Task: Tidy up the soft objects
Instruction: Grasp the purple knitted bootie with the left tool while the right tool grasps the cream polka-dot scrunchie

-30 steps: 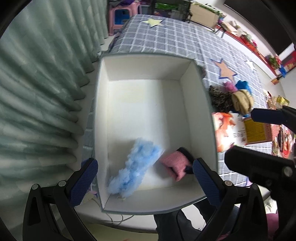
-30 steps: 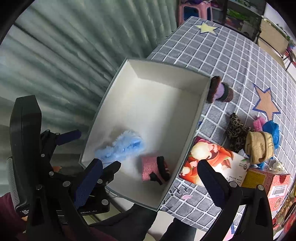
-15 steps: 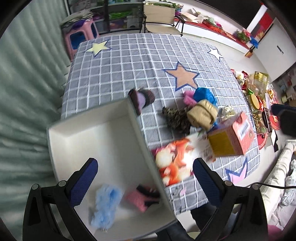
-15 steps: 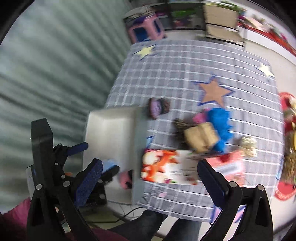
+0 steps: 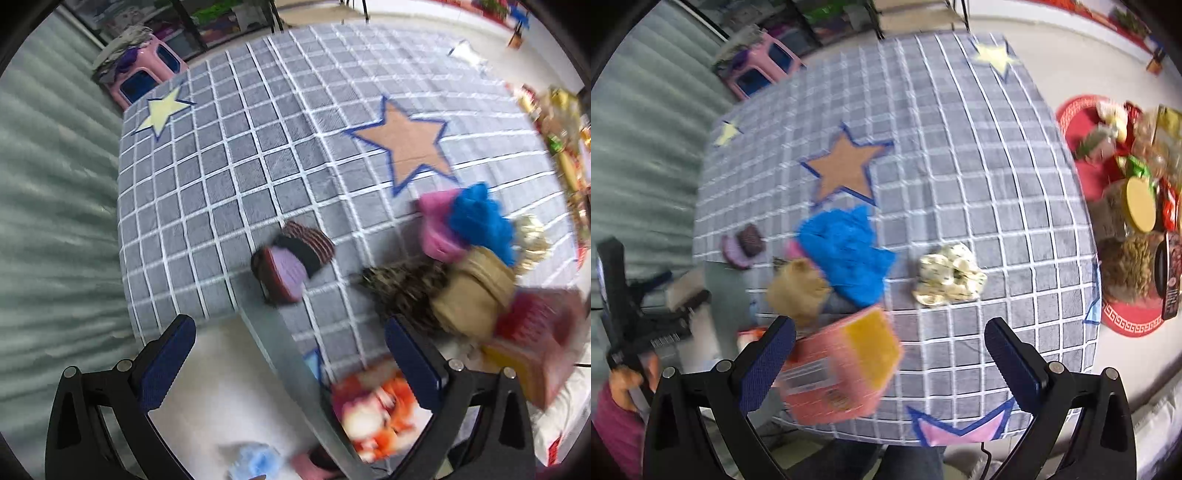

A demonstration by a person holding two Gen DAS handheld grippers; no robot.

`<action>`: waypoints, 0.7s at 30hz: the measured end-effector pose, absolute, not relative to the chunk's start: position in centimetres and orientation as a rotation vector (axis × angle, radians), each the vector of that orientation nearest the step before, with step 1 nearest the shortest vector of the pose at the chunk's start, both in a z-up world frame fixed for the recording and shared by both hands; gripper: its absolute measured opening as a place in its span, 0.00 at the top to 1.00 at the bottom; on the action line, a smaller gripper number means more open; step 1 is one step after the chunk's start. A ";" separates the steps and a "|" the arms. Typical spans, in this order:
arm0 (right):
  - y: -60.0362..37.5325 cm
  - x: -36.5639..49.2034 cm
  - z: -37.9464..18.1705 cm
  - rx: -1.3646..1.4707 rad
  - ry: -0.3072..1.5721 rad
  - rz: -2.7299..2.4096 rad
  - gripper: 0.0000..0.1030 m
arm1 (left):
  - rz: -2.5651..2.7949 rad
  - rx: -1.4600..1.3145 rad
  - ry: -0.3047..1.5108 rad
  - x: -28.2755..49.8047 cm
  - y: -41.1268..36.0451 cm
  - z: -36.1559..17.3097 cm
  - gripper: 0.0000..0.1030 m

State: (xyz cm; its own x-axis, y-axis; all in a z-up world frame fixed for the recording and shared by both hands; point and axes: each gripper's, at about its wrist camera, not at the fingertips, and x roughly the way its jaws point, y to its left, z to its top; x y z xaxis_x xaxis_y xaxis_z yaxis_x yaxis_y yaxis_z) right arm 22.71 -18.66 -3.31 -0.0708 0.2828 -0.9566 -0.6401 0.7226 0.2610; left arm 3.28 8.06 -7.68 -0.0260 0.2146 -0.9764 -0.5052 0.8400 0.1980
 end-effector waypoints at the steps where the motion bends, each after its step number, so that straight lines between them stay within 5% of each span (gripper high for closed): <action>1: -18.5 23.3 -4.6 -0.327 1.474 0.769 0.00 | 0.581 -0.223 1.517 4.1 8.5 -8.6 0.01; 13: -17.7 27.7 -16.6 -0.400 1.603 0.617 0.00 | 0.579 -0.142 1.760 7.5 11.5 -17.8 0.00; 21: -17.1 27.2 -19.4 -0.507 1.534 0.591 0.00 | 0.576 -0.147 1.823 7.6 12.7 -19.8 0.05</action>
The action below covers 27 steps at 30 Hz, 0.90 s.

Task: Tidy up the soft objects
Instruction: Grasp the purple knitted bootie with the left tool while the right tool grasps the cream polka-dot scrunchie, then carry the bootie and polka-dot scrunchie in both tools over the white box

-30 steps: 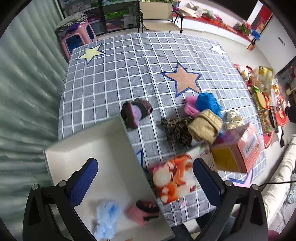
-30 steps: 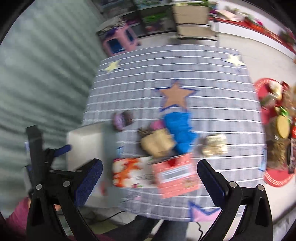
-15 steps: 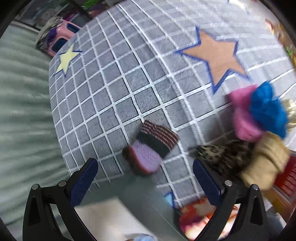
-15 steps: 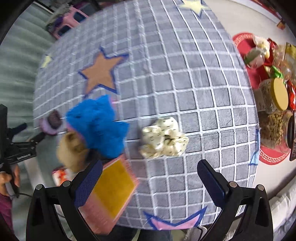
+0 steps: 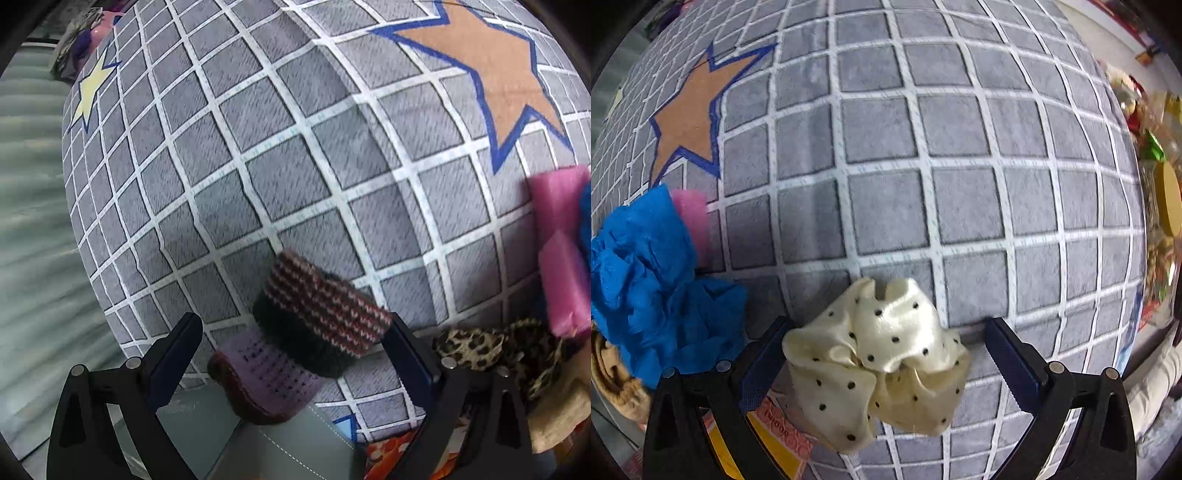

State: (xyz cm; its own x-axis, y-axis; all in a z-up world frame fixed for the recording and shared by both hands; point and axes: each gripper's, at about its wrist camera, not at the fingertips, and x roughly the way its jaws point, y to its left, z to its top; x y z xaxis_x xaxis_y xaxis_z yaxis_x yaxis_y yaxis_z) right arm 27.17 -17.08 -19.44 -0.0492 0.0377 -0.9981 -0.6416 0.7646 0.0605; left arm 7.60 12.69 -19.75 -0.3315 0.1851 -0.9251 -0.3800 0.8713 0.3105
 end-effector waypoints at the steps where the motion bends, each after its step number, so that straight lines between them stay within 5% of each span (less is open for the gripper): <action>1: -17.2 27.1 -19.4 -0.506 1.535 0.590 0.00 | 0.573 -0.146 1.828 7.6 12.8 -19.7 0.05; 6: -16.1 27.5 -19.6 -0.521 1.573 0.591 0.00 | 0.552 -0.149 1.835 7.7 12.6 -19.9 0.12; 10: -15.3 27.4 -19.9 -0.553 1.576 0.604 0.01 | 0.515 -0.218 1.833 9.4 11.5 -19.3 0.38; 12: -14.9 26.8 -20.4 -0.551 1.563 0.607 0.10 | 0.518 -0.212 1.827 9.8 10.6 -19.1 0.46; 15: -15.1 26.0 -19.2 -0.561 1.500 0.641 0.46 | 0.538 -0.215 1.788 9.8 9.0 -18.2 0.54; 16: -15.1 25.8 -18.8 -0.569 1.479 0.658 0.65 | 0.548 -0.231 1.762 9.7 8.5 -17.5 0.57; 17: -15.1 25.7 -18.4 -0.570 1.467 0.676 0.70 | 0.558 -0.245 1.740 9.6 8.3 -17.0 0.58; 27: -15.1 27.5 -12.2 -0.397 1.398 0.782 0.70 | 0.691 -0.324 1.467 9.0 7.3 -9.2 0.58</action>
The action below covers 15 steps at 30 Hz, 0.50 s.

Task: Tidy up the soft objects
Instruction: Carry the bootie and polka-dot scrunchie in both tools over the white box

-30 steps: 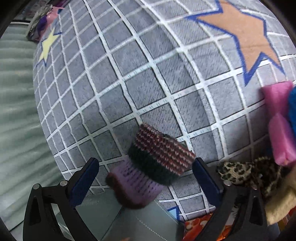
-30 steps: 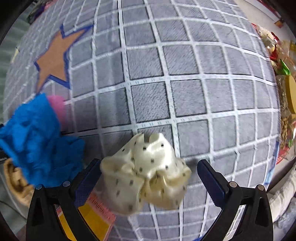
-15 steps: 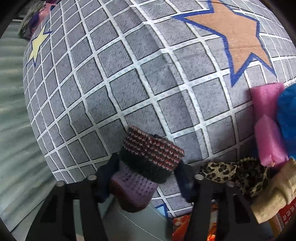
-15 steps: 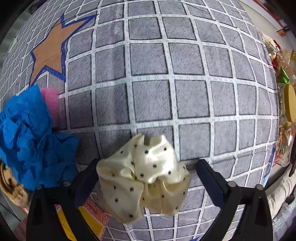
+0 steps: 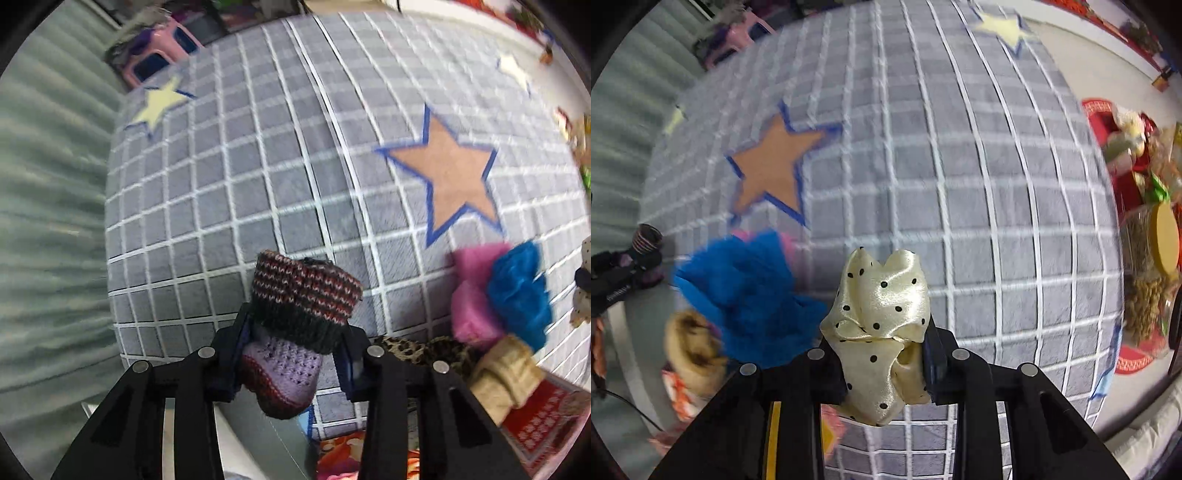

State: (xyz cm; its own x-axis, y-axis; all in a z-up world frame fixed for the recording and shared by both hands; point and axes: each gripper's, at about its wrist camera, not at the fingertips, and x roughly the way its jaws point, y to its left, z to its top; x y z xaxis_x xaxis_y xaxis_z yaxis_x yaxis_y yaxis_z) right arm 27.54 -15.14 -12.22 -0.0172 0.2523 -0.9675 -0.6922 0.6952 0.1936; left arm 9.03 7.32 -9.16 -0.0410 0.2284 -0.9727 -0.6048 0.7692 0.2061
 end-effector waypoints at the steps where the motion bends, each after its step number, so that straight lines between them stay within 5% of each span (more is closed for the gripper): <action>1: -14.7 27.5 -11.3 -0.391 1.384 0.799 0.70 | 0.701 -0.332 1.443 8.9 7.4 -8.4 0.58; 15: -10.1 21.4 -1.8 -0.410 1.227 1.005 0.69 | 0.754 -0.417 1.237 3.4 7.3 -2.0 0.58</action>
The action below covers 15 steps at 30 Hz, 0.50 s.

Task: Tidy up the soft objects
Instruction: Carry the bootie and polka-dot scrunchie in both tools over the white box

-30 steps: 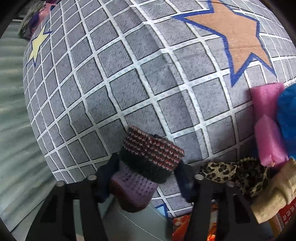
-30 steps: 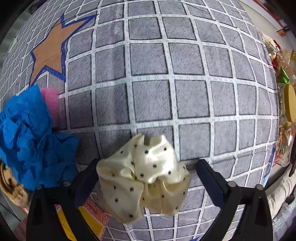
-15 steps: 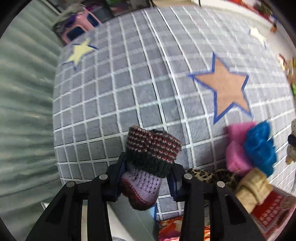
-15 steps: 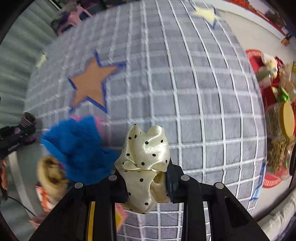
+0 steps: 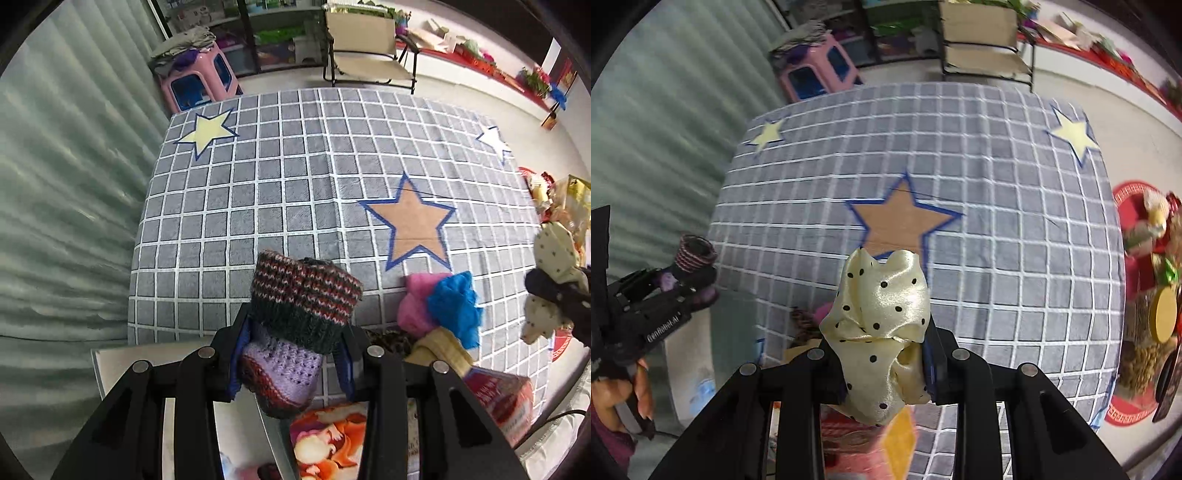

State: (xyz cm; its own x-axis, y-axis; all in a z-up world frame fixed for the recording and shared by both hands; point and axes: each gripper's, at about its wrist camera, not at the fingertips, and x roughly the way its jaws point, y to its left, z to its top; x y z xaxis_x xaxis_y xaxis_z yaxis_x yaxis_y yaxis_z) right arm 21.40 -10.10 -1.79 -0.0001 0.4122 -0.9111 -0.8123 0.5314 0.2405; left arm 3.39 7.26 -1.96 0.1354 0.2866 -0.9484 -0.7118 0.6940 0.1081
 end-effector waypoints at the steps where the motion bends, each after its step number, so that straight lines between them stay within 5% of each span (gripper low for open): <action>1: -9.9 20.9 -1.4 -0.414 1.217 1.015 0.69 | 0.757 -0.418 1.231 3.1 7.2 -1.8 0.58; 15: -10.4 17.1 3.3 -0.427 1.139 1.058 0.69 | 0.753 -0.460 1.141 0.1 4.5 2.3 0.58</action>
State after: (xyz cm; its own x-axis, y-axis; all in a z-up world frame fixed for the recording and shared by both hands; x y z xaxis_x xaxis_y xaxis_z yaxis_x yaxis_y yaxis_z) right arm 17.07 -10.37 3.33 0.0317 0.4611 -0.8868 -0.8507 0.4783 0.2182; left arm 0.13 4.49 2.34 0.2165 0.2979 -0.9297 -0.7377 0.6737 0.0440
